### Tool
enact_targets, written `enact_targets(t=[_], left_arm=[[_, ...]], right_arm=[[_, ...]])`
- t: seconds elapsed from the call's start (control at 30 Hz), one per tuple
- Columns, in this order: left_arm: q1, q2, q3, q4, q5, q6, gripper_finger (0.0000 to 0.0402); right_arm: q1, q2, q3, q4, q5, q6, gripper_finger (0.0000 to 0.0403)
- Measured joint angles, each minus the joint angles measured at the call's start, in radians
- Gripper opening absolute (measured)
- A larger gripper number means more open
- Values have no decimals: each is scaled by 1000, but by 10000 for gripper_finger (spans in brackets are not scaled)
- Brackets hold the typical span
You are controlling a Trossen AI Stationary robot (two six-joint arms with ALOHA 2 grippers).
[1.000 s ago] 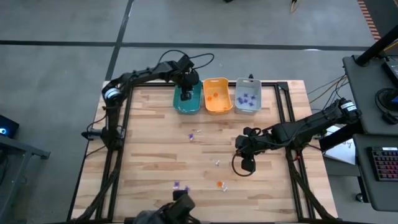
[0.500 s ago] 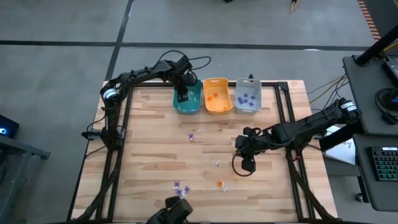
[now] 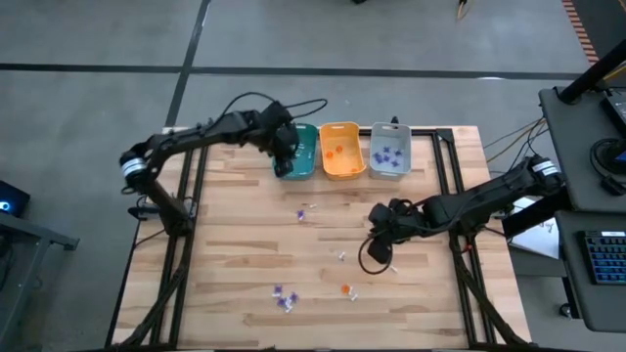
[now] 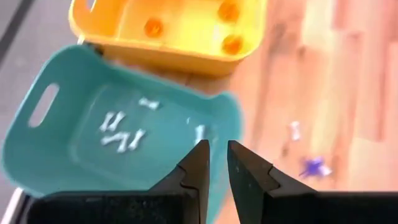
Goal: Sort Halloween decoration
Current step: Put the purple spider toy into the gray bin
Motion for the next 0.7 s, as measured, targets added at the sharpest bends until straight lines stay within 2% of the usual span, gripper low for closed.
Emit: enact_targets(t=[0.27,0.47,0.6,0.7], left_arm=[[-170,-219,-278,293,-8,-187,40],[-320,-325,-445,448,-153,-288,40],[-401,-362,-504,506,-235,-336,40],[-442,-370,-515,515,-253,-364,40]], right_arm=[[0,103,0,-38,-233,34,68],[2,187,18,-214,-433,152,68],[16,225,48,-310,-447,198,68],[19,248,64,-314,-423,198,68]])
